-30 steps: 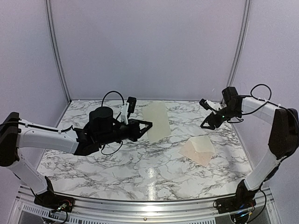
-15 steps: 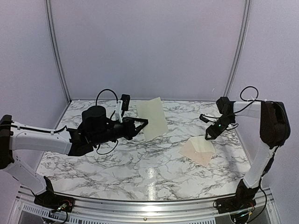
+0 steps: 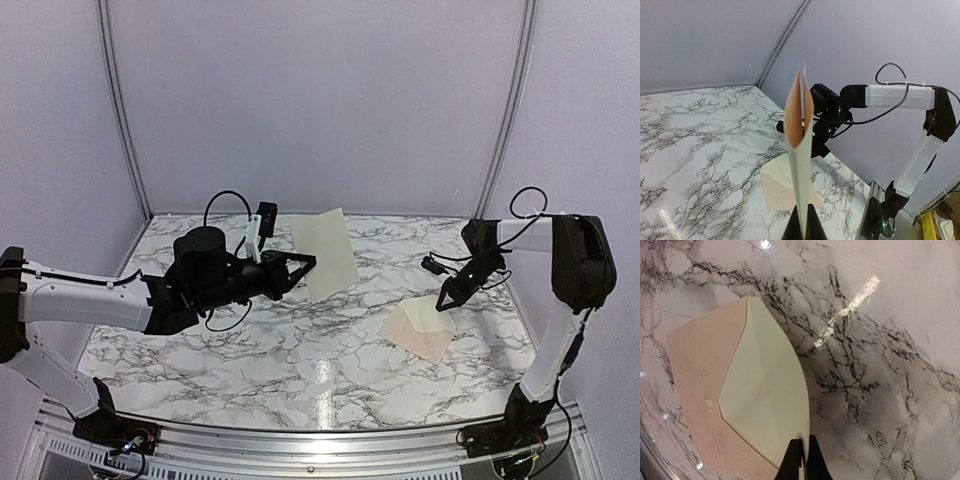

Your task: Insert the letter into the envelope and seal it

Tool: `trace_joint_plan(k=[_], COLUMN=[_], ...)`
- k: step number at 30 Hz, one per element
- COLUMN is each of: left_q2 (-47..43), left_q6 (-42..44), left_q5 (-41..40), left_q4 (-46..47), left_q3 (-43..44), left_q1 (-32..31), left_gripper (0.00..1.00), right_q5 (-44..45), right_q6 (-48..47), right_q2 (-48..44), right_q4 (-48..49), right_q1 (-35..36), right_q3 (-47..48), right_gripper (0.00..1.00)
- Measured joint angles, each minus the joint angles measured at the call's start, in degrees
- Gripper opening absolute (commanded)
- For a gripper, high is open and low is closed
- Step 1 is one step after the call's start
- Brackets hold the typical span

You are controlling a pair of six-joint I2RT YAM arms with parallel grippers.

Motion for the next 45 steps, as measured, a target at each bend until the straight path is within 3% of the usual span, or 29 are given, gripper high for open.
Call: trace_joint_plan(k=[8, 14, 27, 45], left_q2=[-3.67, -9.33, -16.87, -18.10], left_q6=[0.79, 2.27, 3.82, 4.24], left_q5=[-0.74, -2.89, -7.19, -7.61], left_q4=[-1.90, -4.46, -9.75, -12.09], left_q3=[-1.20, -2.14, -4.79, -5.18], left_q1=[0.02, 0.63, 1.09, 1.07], left_gripper=[0.00, 0.00, 0.00, 0.00], right_q5=[-5.55, -8.79, -12.63, -17.31], right_q6=[-0.50, -0.22, 2.01, 8.70], right_q2=[0.57, 3.39, 18.40, 31.26], right_q4=[-1.99, -2.43, -4.63, -5.73], right_q1=[2.78, 13.16, 31.52, 36.37], right_q3=[1.57, 7.26, 25.64, 44.92], right_gripper=[0.00, 0.00, 0.00, 0.00])
